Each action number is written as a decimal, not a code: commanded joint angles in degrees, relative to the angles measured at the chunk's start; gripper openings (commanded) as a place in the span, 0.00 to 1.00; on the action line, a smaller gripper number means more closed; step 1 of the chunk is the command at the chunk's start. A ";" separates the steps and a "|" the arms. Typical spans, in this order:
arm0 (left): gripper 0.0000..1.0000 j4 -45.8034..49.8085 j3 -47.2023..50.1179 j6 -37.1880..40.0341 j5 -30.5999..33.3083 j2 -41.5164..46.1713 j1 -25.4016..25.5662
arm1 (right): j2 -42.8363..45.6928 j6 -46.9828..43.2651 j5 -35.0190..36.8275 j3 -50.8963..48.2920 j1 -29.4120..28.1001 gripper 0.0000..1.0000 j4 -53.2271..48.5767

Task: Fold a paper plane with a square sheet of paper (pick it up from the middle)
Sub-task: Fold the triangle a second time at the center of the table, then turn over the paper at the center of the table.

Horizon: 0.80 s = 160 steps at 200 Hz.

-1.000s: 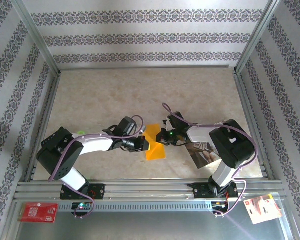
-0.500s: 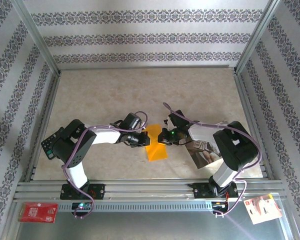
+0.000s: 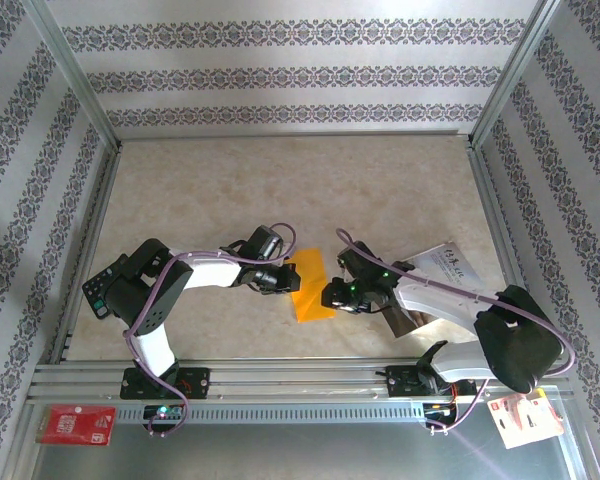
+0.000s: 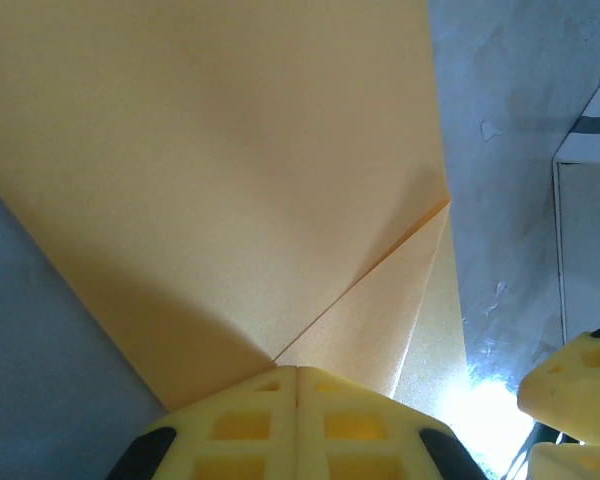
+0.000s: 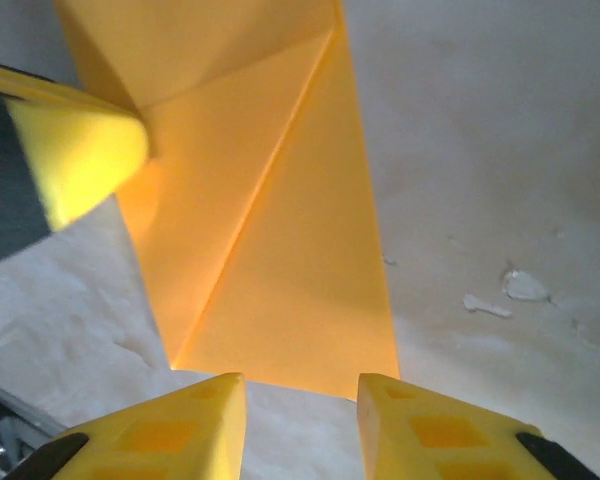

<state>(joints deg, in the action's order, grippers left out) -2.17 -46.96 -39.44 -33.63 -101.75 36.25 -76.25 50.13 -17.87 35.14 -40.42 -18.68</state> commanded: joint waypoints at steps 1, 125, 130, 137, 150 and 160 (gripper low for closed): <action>0.00 2.17 1.43 1.47 2.75 -2.18 -0.59 | -0.92 3.18 4.22 -0.94 -1.53 0.36 -0.65; 0.00 2.46 1.20 2.00 2.10 -2.79 -0.65 | -5.61 2.63 1.72 -1.12 -3.09 0.35 6.18; 0.00 2.39 1.23 2.00 2.12 -2.83 -0.62 | -5.46 2.52 1.38 -1.04 -3.09 0.34 6.46; 0.00 2.51 1.18 2.01 2.02 -2.84 -0.60 | -5.29 2.35 1.03 -1.12 -3.17 0.34 7.02; 0.00 2.61 1.12 2.09 2.07 -3.09 -0.61 | -5.27 2.42 0.24 -1.25 -3.11 0.33 8.01; 0.00 2.82 1.05 2.17 2.07 -3.05 -0.59 | -5.31 2.48 -0.12 -1.43 -3.21 0.31 8.56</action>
<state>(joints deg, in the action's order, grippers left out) -2.20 -46.96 -39.00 -33.87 -101.91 36.25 -81.03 52.38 -14.76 35.03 -42.28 -16.71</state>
